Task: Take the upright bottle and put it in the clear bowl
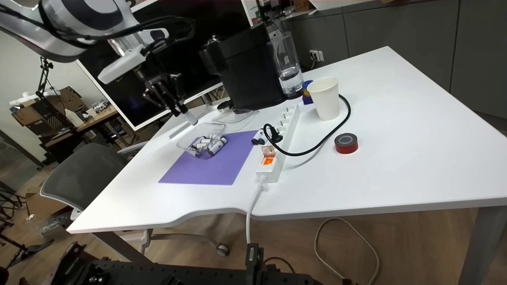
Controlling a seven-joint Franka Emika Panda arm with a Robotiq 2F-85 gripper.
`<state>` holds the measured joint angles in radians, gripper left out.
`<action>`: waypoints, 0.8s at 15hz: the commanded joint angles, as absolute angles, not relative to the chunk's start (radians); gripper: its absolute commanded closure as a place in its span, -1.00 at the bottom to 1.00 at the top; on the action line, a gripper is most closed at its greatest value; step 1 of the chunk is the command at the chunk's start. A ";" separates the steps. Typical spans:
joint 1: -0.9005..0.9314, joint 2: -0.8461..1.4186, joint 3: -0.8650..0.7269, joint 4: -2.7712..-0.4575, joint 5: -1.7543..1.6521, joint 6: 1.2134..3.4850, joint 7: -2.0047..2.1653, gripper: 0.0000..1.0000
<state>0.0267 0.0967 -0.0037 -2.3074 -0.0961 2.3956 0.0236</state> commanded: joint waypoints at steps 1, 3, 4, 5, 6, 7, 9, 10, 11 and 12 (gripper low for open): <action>0.043 0.050 0.019 -2.298 -0.094 2.354 0.062 0.87; 0.048 0.070 0.027 -2.272 -0.085 2.334 0.075 0.87; 0.049 0.083 0.030 -2.260 -0.079 2.324 0.077 0.87; 0.048 0.099 0.031 -2.249 -0.075 2.322 0.080 0.87; 0.047 0.112 0.033 -2.241 -0.064 2.320 0.073 0.87; 0.046 0.127 0.032 -2.233 -0.061 2.323 0.072 0.87; 0.043 0.157 0.029 -2.216 -0.054 2.325 0.067 0.87; 0.041 0.175 0.028 -2.206 -0.045 2.325 0.062 0.87; 0.040 0.190 0.026 -2.197 -0.046 2.325 0.060 0.87; 0.039 0.207 0.024 -2.188 -0.047 2.326 0.057 0.87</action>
<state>0.0438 0.1560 0.0295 -2.2444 -0.0548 2.3524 0.0480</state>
